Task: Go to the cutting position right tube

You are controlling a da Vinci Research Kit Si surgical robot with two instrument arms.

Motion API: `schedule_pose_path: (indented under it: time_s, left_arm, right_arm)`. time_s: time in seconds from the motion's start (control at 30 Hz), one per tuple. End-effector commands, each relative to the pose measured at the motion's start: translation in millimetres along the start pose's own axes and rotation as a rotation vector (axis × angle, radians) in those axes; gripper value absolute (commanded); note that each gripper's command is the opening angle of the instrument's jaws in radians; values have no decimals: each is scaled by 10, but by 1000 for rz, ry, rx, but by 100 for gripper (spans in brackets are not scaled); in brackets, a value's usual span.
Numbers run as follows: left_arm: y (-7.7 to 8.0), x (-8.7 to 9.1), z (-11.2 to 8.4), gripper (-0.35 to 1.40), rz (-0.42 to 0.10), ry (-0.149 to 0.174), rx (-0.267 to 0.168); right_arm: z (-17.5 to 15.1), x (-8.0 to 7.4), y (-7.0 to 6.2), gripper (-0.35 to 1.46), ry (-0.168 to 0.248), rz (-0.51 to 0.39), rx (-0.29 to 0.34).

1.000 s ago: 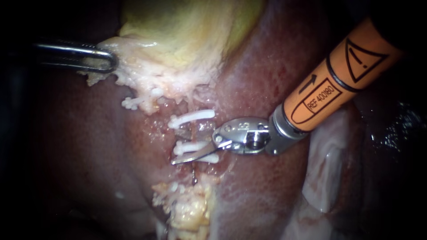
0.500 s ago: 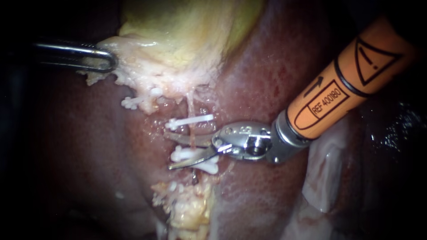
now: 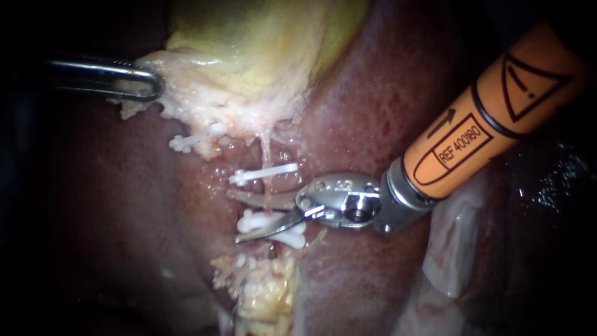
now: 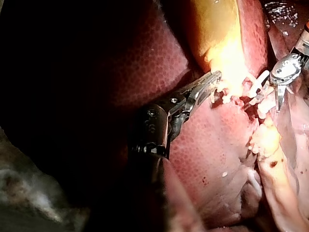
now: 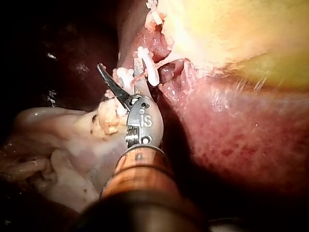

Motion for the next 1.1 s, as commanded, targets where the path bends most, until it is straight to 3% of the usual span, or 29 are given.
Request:
schedule_pose_path:
  time_s: [0.03,0.2,0.7,1.1]
  left_arm:
    - [0,0,0,-35,0,0,0]
    - [0,0,0,-35,0,0,0]
    - [0,0,0,-35,0,0,0]
    - [0,0,0,-35,0,0,0]
  right_arm:
    - [0,0,0,135,3,3,1]
    - [0,5,0,135,16,4,4]
    - [21,10,13,136,124,30,12]
    - [22,8,16,136,132,34,14]
